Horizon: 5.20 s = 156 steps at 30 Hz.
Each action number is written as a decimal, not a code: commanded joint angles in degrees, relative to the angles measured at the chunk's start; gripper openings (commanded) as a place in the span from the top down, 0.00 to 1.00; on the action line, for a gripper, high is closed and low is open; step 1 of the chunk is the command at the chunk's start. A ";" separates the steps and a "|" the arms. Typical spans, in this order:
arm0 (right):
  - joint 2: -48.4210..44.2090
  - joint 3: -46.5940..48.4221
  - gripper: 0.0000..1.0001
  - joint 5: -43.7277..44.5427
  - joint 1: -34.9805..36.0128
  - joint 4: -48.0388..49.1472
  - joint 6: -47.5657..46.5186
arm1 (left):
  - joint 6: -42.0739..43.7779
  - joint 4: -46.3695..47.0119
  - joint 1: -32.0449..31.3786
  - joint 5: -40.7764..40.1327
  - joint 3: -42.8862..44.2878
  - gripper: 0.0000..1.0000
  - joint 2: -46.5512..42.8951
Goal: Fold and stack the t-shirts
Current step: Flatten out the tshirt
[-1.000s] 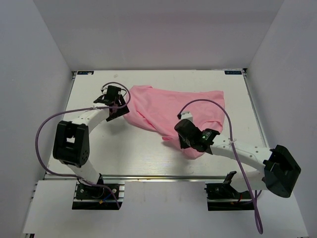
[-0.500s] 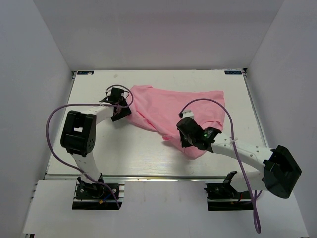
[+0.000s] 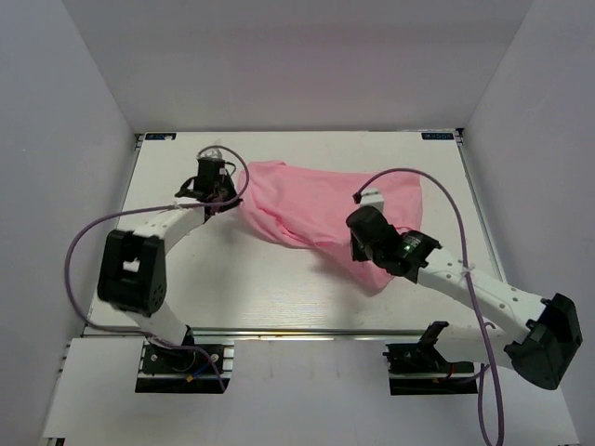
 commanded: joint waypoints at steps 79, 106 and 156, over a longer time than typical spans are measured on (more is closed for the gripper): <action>10.53 21.56 1.00 23.44 -21.99 40.47 -45.32 | 4.58 -10.85 0.46 -7.83 19.31 1.00 -11.66; 60.10 60.65 1.00 7.18 -39.32 38.96 -40.29 | 8.81 5.93 0.46 -4.14 63.70 0.97 42.84; 3.27 2.59 0.10 -30.01 -40.73 1.52 -10.33 | 17.86 -2.04 -7.61 2.93 -3.81 0.00 -5.33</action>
